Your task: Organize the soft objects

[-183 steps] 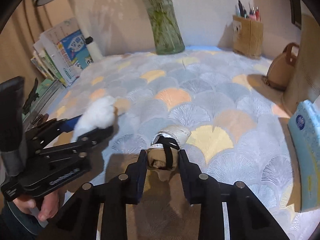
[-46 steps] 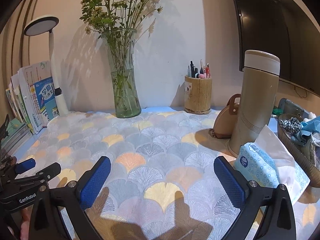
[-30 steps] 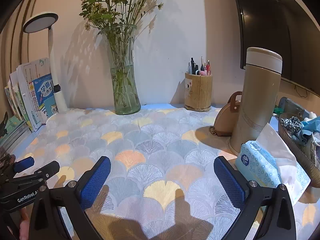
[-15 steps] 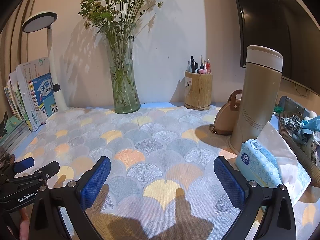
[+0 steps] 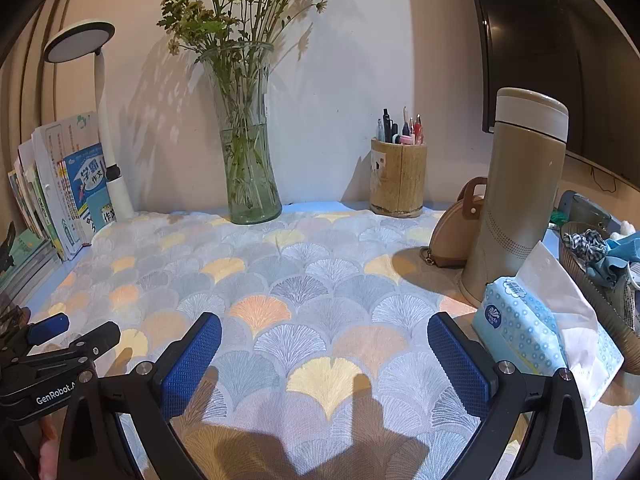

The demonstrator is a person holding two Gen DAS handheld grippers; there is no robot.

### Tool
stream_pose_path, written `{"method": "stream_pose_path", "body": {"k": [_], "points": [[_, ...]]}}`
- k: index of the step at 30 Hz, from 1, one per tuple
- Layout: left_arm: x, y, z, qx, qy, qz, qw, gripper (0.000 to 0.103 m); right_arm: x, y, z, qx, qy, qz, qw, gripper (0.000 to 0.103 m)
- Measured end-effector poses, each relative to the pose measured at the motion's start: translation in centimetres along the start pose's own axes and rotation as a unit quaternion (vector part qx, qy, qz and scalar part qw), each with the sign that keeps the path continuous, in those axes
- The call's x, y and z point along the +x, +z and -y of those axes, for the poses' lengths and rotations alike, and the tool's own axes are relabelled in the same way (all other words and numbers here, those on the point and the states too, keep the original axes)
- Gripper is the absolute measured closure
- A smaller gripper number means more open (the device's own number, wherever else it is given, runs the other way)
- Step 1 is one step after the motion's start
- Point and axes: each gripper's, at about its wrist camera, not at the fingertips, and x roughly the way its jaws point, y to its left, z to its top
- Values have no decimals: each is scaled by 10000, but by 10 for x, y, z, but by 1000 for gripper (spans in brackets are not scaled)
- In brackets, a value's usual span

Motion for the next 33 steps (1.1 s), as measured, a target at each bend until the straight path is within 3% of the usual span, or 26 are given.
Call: {"method": "stream_pose_path", "body": {"k": [33], "points": [[1,-1,1,-3,6,-18,10000,16,2,-1,-1,2,-5,-43,10000,0]]}}
